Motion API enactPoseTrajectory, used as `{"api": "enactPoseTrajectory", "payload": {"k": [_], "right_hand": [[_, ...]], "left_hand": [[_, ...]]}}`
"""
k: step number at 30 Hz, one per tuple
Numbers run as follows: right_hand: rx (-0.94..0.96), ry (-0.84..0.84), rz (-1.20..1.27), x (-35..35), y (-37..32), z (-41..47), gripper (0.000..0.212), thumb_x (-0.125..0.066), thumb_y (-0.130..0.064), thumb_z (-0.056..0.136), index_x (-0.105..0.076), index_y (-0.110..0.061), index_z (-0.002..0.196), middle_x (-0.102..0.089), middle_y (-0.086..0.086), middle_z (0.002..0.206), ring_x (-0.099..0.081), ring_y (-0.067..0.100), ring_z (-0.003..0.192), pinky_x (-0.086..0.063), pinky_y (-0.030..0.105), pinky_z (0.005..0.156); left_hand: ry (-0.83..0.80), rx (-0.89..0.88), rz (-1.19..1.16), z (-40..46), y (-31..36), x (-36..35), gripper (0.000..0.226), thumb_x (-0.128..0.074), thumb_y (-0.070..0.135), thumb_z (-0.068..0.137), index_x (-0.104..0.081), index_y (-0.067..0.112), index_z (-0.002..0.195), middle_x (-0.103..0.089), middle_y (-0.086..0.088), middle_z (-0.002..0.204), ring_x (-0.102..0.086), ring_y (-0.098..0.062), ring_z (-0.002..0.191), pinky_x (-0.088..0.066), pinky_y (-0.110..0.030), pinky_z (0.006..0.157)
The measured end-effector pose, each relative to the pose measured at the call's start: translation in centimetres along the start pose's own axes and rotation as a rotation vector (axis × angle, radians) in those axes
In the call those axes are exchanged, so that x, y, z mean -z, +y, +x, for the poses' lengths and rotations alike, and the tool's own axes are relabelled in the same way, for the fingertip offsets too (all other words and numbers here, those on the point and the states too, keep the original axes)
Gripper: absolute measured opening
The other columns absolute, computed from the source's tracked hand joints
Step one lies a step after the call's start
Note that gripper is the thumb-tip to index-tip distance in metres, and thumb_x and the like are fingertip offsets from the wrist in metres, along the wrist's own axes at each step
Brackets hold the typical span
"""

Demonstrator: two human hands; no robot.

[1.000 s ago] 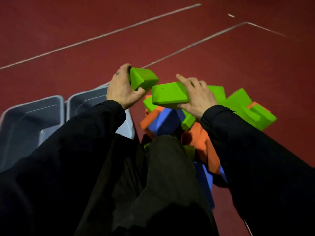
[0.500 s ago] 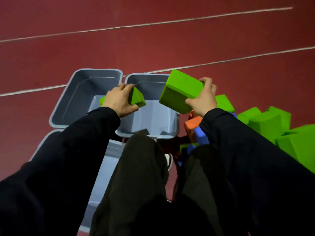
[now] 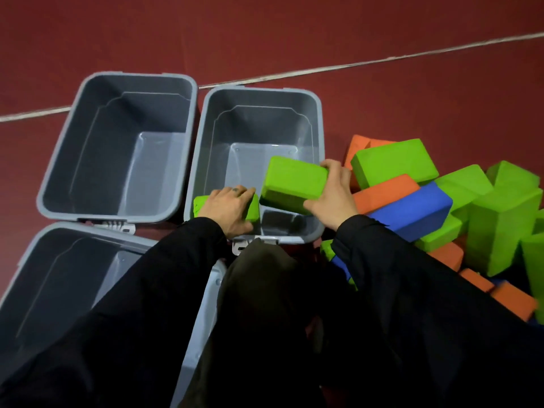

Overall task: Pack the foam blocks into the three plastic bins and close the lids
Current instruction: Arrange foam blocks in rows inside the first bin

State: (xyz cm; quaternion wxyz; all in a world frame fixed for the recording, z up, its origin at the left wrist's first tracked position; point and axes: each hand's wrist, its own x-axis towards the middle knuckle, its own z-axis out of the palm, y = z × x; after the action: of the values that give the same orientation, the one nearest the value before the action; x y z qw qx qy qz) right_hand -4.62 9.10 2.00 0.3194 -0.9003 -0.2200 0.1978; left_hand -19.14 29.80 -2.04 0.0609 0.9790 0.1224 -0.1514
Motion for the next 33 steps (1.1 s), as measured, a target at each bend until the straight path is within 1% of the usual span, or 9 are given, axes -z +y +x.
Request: {"api": "enactPoseTrajectory", "payload": {"k": [3, 6, 12, 16, 18, 21, 24, 28, 33], "right_hand": [[0.014, -0.099, -0.104, -1.6, 0.8, 0.3, 0.083, -0.079, -0.010, 0.068, -0.035, -0.019, 0.137, -0.028, 0.011, 0.138, -0.052, 0.035, 0.115, -0.039, 0.029, 0.094], [0.035, -0.153, -0.192, -3.2, 1.7, 0.5, 0.083, -0.080, -0.013, 0.065, -0.035, -0.021, 0.134, -0.026, 0.010, 0.134, -0.056, 0.041, 0.110, -0.049, 0.042, 0.099], [0.107, -0.321, -0.379, -5.3, 3.3, 1.3, 0.074, -0.073, -0.014, 0.070, -0.035, -0.024, 0.132, -0.034, 0.012, 0.131, -0.063, 0.041, 0.092, -0.047, 0.039, 0.076], [0.156, -0.273, -0.596, -6.3, 5.0, 2.1, 0.074, -0.073, -0.019, 0.064, -0.042, -0.020, 0.132, -0.048, 0.016, 0.128, -0.052, 0.040, 0.119, -0.044, 0.046, 0.098], [0.249, -0.211, -0.755, -6.8, 5.5, 2.5, 0.076, -0.075, -0.020, 0.059, -0.048, -0.015, 0.129, -0.055, 0.016, 0.125, -0.051, 0.038, 0.121, -0.039, 0.047, 0.102], [0.346, -0.225, -0.910, -6.8, 5.1, 2.6, 0.072, -0.075, -0.021, 0.054, -0.051, -0.014, 0.122, -0.063, 0.009, 0.104, -0.060, 0.034, 0.095, -0.038, 0.042, 0.082], [0.367, -0.238, -0.972, -6.9, 4.6, 2.3, 0.069, -0.072, -0.018, 0.057, -0.049, -0.013, 0.122, -0.063, 0.010, 0.099, -0.060, 0.033, 0.087, -0.037, 0.041, 0.076], [0.356, -0.295, -0.969, -6.6, 5.2, 1.7, 0.085, -0.070, -0.022, 0.071, -0.033, -0.024, 0.147, -0.059, 0.016, 0.109, -0.060, 0.037, 0.095, -0.039, 0.043, 0.083], [0.273, -0.373, -0.920, -6.5, 4.5, 2.5, 0.084, -0.069, -0.022, 0.069, -0.031, -0.022, 0.144, -0.059, 0.018, 0.116, -0.059, 0.039, 0.108, -0.038, 0.047, 0.102]], "left_hand": [[-0.046, -0.024, 0.032, 0.3, -0.3, -2.3, 0.095, -0.065, 0.054, 0.072, -0.031, 0.019, 0.153, -0.050, -0.007, 0.144, -0.052, -0.031, 0.124, -0.041, -0.042, 0.101], [-0.049, -0.029, 0.023, 1.0, -0.2, -4.0, 0.095, -0.066, 0.051, 0.070, -0.031, 0.016, 0.152, -0.054, -0.010, 0.139, -0.055, -0.033, 0.121, -0.039, -0.043, 0.105], [-0.101, 0.031, -0.117, 2.3, -1.2, -6.6, 0.073, -0.064, 0.040, 0.069, -0.041, 0.014, 0.133, -0.063, -0.012, 0.127, -0.058, -0.031, 0.118, -0.031, -0.044, 0.115], [-0.112, 0.088, -0.154, 2.8, -1.2, -7.3, 0.072, -0.062, 0.039, 0.074, -0.039, 0.027, 0.141, -0.048, -0.006, 0.146, -0.036, -0.027, 0.143, -0.009, -0.062, 0.121], [-0.131, 0.139, -0.175, 2.9, -0.7, -7.5, 0.072, -0.061, 0.040, 0.076, -0.037, 0.030, 0.143, -0.044, -0.007, 0.148, -0.030, -0.028, 0.145, -0.003, -0.068, 0.118], [-0.156, 0.166, -0.136, 3.0, 0.3, -7.5, 0.065, -0.060, 0.039, 0.078, -0.037, 0.026, 0.137, -0.049, -0.009, 0.139, -0.042, -0.031, 0.135, -0.006, -0.072, 0.115], [-0.158, 0.195, -0.127, 3.3, 0.2, -7.6, 0.066, -0.062, 0.038, 0.076, -0.037, 0.030, 0.136, -0.050, -0.008, 0.137, -0.045, -0.034, 0.131, -0.008, -0.073, 0.115], [-0.268, 0.254, -0.197, 3.8, -1.4, -7.6, 0.085, -0.069, 0.059, 0.072, -0.032, 0.042, 0.146, -0.040, -0.008, 0.147, -0.036, -0.036, 0.138, -0.002, -0.068, 0.118], [-0.211, 0.015, 0.031, 4.0, -2.8, -6.7, 0.077, -0.065, 0.063, 0.073, -0.046, 0.024, 0.137, -0.053, -0.006, 0.134, -0.057, -0.031, 0.121, -0.031, -0.058, 0.113]]}}
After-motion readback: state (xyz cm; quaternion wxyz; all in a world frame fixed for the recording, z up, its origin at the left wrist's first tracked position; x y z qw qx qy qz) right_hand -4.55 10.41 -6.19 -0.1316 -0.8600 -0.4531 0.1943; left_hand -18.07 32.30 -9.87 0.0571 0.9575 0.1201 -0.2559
